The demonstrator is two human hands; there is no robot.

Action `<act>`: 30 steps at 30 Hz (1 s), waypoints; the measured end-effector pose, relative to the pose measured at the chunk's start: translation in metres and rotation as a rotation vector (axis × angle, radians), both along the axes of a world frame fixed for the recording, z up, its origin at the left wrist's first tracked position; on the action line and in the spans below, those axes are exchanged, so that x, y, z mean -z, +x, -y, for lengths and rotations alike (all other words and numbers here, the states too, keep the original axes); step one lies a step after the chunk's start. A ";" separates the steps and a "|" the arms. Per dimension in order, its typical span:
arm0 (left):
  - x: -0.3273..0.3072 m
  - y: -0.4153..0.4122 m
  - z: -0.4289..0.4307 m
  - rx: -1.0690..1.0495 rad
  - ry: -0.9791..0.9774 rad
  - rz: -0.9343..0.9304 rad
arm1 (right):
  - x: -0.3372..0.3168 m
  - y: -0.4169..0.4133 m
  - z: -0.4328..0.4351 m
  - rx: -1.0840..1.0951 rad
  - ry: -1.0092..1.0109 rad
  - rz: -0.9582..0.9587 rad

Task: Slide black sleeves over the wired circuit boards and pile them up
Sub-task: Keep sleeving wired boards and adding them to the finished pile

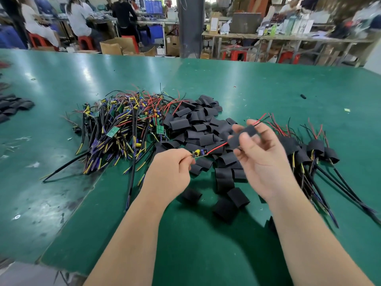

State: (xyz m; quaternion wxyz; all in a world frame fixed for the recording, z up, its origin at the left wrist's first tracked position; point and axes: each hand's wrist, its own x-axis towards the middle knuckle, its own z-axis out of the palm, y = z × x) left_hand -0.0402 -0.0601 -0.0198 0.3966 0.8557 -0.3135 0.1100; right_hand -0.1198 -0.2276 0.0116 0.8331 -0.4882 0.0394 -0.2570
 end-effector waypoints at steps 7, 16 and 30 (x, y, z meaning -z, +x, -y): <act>-0.006 -0.010 0.003 0.057 -0.114 0.116 | 0.016 0.008 -0.016 0.082 -0.151 -0.115; -0.006 -0.012 0.006 0.101 -0.048 0.245 | 0.012 0.005 -0.016 0.015 -0.147 -0.184; -0.002 -0.011 0.009 0.052 0.065 0.307 | 0.022 0.008 -0.021 0.179 -0.584 -0.289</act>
